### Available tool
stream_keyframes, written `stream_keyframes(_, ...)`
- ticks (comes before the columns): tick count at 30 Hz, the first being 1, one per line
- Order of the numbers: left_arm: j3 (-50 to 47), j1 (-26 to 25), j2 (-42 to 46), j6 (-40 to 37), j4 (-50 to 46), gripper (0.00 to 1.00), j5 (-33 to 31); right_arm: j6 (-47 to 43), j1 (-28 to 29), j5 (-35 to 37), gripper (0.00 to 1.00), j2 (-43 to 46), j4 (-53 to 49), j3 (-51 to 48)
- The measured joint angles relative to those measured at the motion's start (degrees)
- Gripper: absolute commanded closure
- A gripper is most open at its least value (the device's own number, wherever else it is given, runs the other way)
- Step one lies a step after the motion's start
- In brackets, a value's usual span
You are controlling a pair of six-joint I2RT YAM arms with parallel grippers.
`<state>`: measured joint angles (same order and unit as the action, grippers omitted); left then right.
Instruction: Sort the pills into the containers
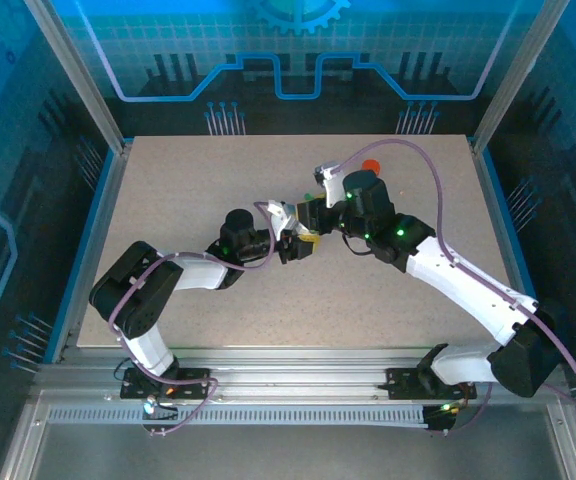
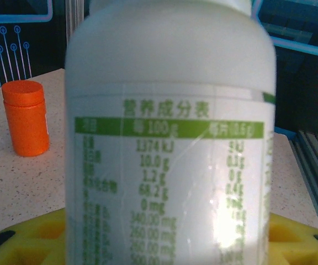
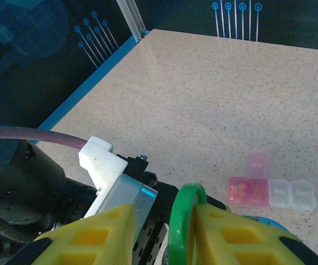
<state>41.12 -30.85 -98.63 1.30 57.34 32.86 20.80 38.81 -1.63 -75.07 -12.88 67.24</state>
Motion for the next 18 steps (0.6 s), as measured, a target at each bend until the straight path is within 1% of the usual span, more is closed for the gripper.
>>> stream_keyframes(6,0.7,0.0,0.0,-0.2,1.1,1.0,0.2,0.5,-0.4,-1.5,0.6,-0.1,-2.3,2.4)
stream_keyframes(18,0.8,0.0,0.0,-0.2,1.4,1.0,0.6,0.8,-1.1,-3.2,0.53,-0.1,-4.5,4.0)
